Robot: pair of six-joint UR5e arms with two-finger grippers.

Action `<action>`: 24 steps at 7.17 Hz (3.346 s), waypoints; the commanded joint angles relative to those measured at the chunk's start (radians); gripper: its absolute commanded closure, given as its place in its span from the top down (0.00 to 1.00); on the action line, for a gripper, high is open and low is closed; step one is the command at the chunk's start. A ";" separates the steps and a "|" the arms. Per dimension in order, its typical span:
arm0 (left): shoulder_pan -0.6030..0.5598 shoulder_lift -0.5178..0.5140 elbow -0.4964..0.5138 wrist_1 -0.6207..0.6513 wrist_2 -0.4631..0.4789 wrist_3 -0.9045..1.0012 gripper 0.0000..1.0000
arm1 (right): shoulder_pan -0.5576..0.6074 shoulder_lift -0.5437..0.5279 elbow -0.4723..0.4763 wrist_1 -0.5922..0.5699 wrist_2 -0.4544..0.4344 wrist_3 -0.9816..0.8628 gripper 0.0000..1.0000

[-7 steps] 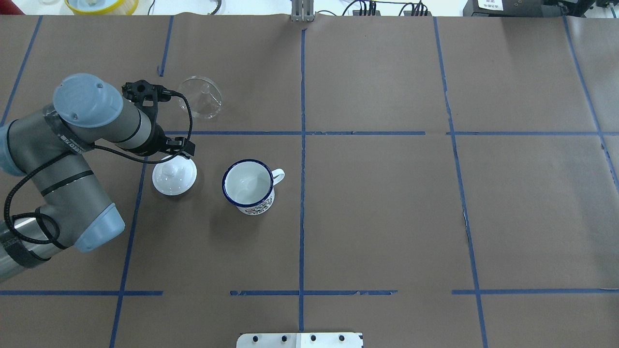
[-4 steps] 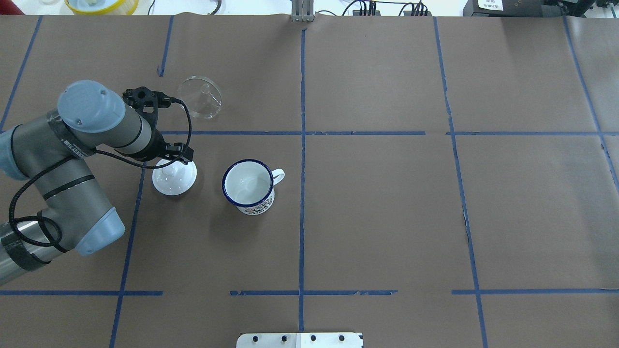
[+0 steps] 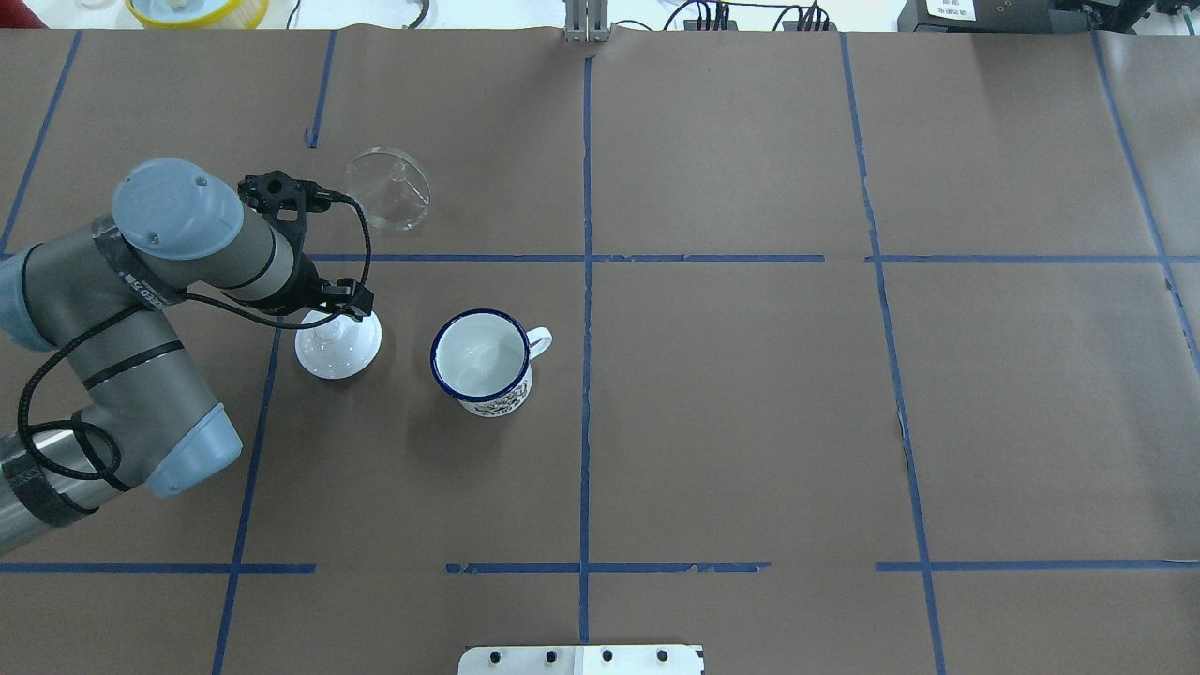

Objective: Remove funnel from cup
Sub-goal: 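Move the left gripper over the round white lid and lower it, then grasp the lid knob with the left gripper and lift it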

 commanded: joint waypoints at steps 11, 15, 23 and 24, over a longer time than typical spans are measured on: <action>0.029 0.008 -0.007 0.005 -0.005 -0.004 0.66 | 0.000 0.000 0.000 0.000 0.000 0.000 1.00; 0.028 0.010 -0.019 0.017 -0.005 0.000 0.15 | 0.000 0.000 0.000 0.000 0.000 0.000 1.00; -0.076 -0.004 -0.342 0.424 -0.060 0.085 0.00 | 0.000 0.000 0.000 0.000 0.000 0.000 1.00; -0.095 -0.059 -0.387 0.557 -0.095 0.085 0.00 | 0.000 0.000 0.000 0.000 0.000 0.000 1.00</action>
